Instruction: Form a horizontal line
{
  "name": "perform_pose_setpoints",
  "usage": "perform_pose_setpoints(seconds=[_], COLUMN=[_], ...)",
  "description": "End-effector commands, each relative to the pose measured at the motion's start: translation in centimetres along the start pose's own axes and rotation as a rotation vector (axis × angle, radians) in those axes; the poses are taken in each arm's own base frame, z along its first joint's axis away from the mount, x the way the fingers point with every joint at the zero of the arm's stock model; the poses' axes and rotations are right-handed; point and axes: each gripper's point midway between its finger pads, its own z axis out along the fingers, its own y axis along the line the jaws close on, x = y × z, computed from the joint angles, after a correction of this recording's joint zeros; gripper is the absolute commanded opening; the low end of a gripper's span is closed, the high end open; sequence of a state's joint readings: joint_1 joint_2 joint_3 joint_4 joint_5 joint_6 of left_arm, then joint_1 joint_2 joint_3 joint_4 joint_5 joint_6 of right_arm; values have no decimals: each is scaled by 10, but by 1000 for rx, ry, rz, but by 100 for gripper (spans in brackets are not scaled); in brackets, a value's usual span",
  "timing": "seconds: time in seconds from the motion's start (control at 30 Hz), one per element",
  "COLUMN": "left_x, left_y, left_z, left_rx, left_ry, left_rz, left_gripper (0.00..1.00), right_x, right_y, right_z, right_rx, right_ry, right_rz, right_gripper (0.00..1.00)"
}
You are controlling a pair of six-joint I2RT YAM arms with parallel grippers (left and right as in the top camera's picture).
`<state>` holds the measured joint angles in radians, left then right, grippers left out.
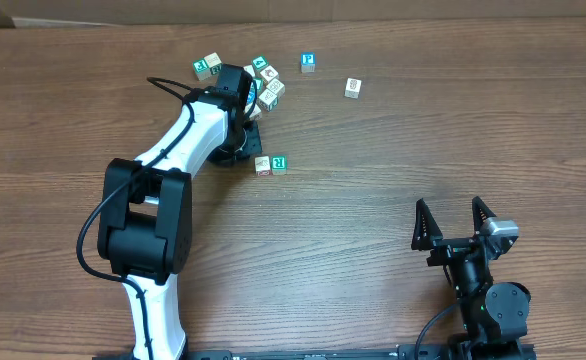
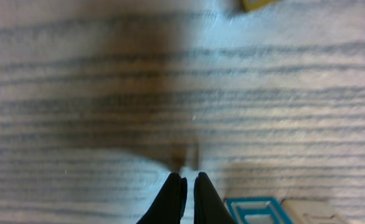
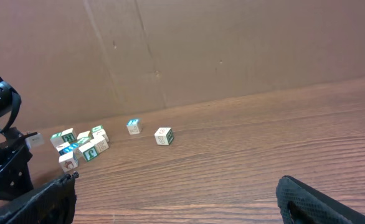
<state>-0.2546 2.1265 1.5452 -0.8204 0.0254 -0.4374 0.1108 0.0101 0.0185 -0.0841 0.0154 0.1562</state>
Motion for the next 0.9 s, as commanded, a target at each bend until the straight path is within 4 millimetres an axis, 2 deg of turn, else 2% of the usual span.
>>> perform_pose_setpoints(seconds=[0.0, 0.4, 0.87], left_x=[5, 19, 27], left_y=[3, 9, -3], left_z=[-7, -7, -7], left_rx=[-13, -38, -31], left_ry=[7, 63, 77], left_rz=[13, 12, 42], left_gripper=[4, 4, 4], right_x=[2, 2, 2], right_y=[-4, -4, -4], right_z=[0, 0, 0], right_rx=[15, 15, 15], right_ry=[-3, -3, -3], right_rz=[-1, -1, -1], right_gripper=[100, 100, 100])
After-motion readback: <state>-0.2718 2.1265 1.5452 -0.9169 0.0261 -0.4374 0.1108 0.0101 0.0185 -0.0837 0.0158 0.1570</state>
